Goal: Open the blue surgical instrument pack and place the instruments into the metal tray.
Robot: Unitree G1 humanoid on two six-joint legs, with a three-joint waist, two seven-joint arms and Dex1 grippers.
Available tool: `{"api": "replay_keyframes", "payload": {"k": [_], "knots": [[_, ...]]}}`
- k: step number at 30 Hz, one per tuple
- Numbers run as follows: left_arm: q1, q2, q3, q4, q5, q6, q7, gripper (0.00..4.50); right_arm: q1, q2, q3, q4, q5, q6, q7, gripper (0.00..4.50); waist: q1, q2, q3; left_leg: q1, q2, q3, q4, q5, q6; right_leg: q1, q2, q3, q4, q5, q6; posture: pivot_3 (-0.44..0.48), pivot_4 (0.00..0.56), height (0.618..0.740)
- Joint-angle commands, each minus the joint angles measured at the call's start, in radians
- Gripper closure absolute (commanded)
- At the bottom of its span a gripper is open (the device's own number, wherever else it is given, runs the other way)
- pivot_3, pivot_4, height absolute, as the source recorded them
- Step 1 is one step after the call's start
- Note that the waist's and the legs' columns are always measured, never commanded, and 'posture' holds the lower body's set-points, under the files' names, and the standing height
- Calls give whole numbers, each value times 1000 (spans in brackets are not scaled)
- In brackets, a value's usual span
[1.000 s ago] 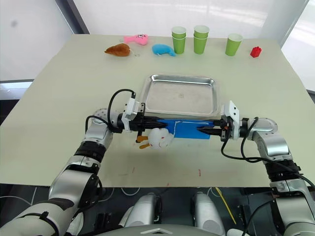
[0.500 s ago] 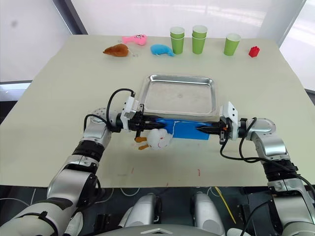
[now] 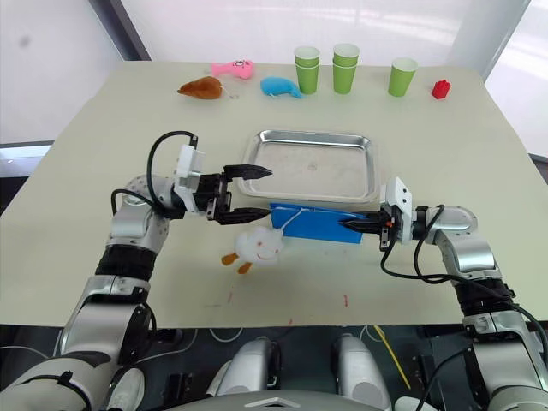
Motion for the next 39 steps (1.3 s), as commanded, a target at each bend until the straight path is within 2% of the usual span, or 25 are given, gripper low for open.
{"api": "replay_keyframes", "payload": {"k": [1, 4, 11, 16, 24, 28, 30, 32, 35, 39], "knots": [[76, 52, 1, -180, -56, 88, -8, 68, -7, 2, -10, -2, 1, -12, -3, 4500, 0, 0, 0, 0, 0, 0, 0, 0, 0, 0, 0, 0, 0, 0, 0, 0, 150, 740], [134, 87, -14, -233, -38, 107, 3, 68, -13, 7, -9, 4, -1, -14, -3, 4500, 2, 0, 0, 1, 0, 0, 0, 0, 0, 1, 0, 0, 1, 0, 0, 0, 150, 740], [154, 82, 16, -132, 34, 12, 107, 68, -17, 11, -7, 8, -3, -18, -1, 4500, 1, 0, 0, 2, 0, 0, 0, 0, 0, 1, 0, 0, 0, 0, 0, 0, 150, 740], [205, 98, -11, -94, 63, -48, 73, 68, -23, 16, -7, 17, -5, -25, -1, 4500, 0, 0, 0, 2, 0, 1, 0, 0, 0, 1, 0, 1, 0, 0, 0, 0, 150, 740], [146, 80, -39, 92, 176, -219, 72, 68, -30, 26, -4, 12, -8, -26, -3, 4500, 2, 0, 0, 2, 0, 1, 0, 0, 0, 1, 0, 0, 0, 0, 0, 0, 150, 740], [131, 55, -63, 132, 187, -234, 59, 1301, -30, 24, -3, 10, -10, -27, -1, 4500, 3, 0, 0, 2, 0, 1, 0, 0, 0, 1, 0, 1, 0, 0, 0, 0, 150, 740], [128, 54, -66, 144, 189, -243, 55, 2301, -31, 23, -2, 9, -13, -30, -1, 4500, 2, 0, 0, 2, 0, 1, 0, 0, 0, 1, 0, 1, 0, 0, 0, 0, 150, 740], [124, 54, -65, 154, 187, -241, 50, 3027, -29, 20, -2, 5, -15, -32, -1, 4500, 2, 0, 0, 2, 0, 1, 0, 0, 0, 1, 0, 1, 0, 0, 0, 0, 150, 740], [112, 55, -46, 156, 162, -211, 52, 4462, -20, 18, -4, -2, -15, -34, 0, 4500, 2, 0, 0, 2, 0, 1, 0, 0, 0, 1, 0, 1, 0, 0, 0, 0, 150, 740], [117, 76, -17, 151, 133, -192, 33, 4462, -9, 17, -5, -10, -17, -36, -1, 4500, 2, 0, 0, 2, 0, 1, 0, 0, 0, 1, 0, 1, 0, 0, 0, 0, 150, 740]]}}
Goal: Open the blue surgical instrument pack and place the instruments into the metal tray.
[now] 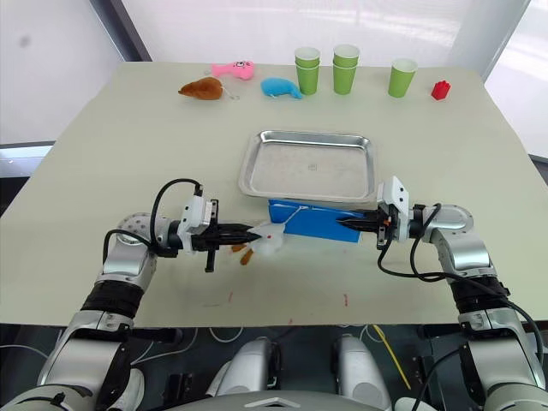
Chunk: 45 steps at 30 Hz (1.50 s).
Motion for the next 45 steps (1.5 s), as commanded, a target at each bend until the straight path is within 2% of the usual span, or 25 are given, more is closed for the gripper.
{"api": "replay_keyframes", "payload": {"k": [1, 10, 17, 24, 30, 45], "knots": [[2, 37, 42, -6, -30, -8, -23, 4462, 7, -5, -5, -34, 2, -14, -3, 4500, 0, 0, 0, 0, 0, 0, 0, 0, 0, 0, 0, 0, 0, 0, 0, 0, 150, 740], [-9, 106, 141, 23, -72, 12, 6, 4462, 11, -2, -5, -31, -2, -26, -3, 4500, 0, 0, 0, 0, 0, 0, 0, 0, 0, 0, 0, 0, 0, 0, 0, 0, 150, 740], [-36, 177, 188, 89, -55, -17, 43, 4462, 16, 4, -2, -28, -3, -36, -5, 4500, 0, 0, 0, 0, 0, 0, 0, 0, 0, 0, 0, 0, 0, 0, 0, 0, 150, 740], [-49, 201, 193, 127, -30, -42, 71, 4462, 21, -1, -4, -31, -1, -37, -5, 4500, 0, 0, 0, 0, 0, 0, 0, 0, 0, 0, 0, 0, 0, 0, 0, 0, 150, 740], [-9, 221, 184, 135, -1, -70, 71, 4462, 30, -3, -10, -38, -4, -49, -15, 4500, 0, 0, 0, 0, 0, 0, 0, 0, 0, 0, 0, 0, 0, 0, 0, 0, 150, 740], [26, 287, 223, 174, -4, -84, 102, 4462, 36, -7, -16, -27, 3, -81, -21, 4500, -1, 0, 0, 0, 1, 0, 0, 0, 0, 0, 0, 0, 0, 0, 0, 0, 150, 740]]}}
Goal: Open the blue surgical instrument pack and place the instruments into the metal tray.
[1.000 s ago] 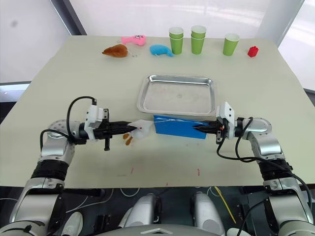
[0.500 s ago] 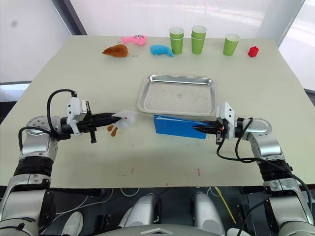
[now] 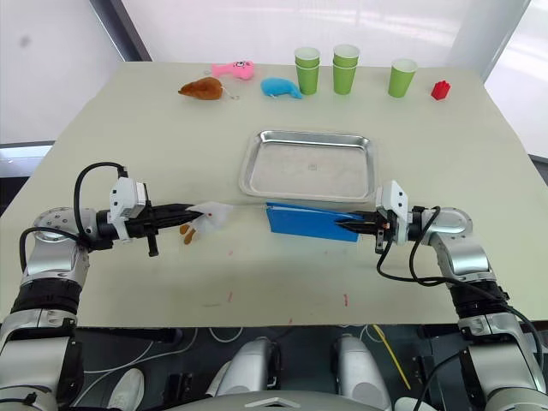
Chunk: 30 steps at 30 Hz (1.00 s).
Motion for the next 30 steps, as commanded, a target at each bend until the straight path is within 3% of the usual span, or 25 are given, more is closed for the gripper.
{"api": "replay_keyframes", "payload": {"k": [1, 30], "knots": [[11, 59, 64, 35, 5, -10, 39, 4462, 8, -11, -27, -4, 9, -15, -3, 4500, 0, 0, 0, 0, 0, 0, 0, 0, 0, 0, 0, 0, 0, 0, 0, 0, 150, 740], [-67, -20, 160, -52, -136, 107, 145, 4462, 2, -8, -23, -2, 28, -17, -15, 4500, 2, 0, 0, 0, 0, 0, 0, 0, 0, 0, 0, 0, 0, 0, 0, 0, 150, 740]]}}
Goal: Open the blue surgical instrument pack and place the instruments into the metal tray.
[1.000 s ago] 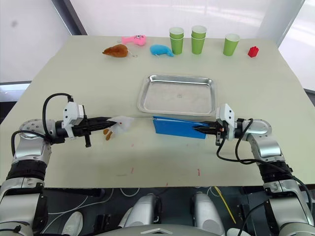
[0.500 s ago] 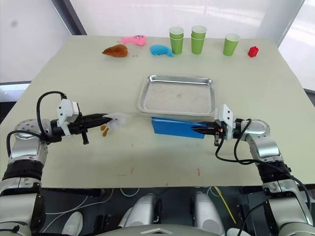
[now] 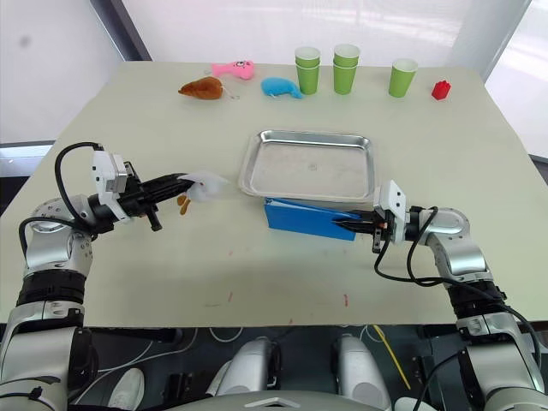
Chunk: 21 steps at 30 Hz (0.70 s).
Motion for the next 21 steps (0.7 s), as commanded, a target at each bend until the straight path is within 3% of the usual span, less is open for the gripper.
{"api": "replay_keyframes", "payload": {"k": [1, 21], "knots": [[3, 39, 78, -8, -18, -14, 32, 4462, 3, -14, -32, -4, 12, -6, 4, 4500, 0, 0, 0, 0, 0, 0, 0, 0, 0, 0, 0, 0, 0, 0, 0, 0, 150, 740], [96, 54, 14, 61, 75, -102, -2, 4462, -3, 0, -35, -16, 32, 19, 6, 4500, 1, 0, 0, 0, 0, 1, 0, 0, 0, 0, 0, 0, 0, 0, 0, 0, 150, 740]]}}
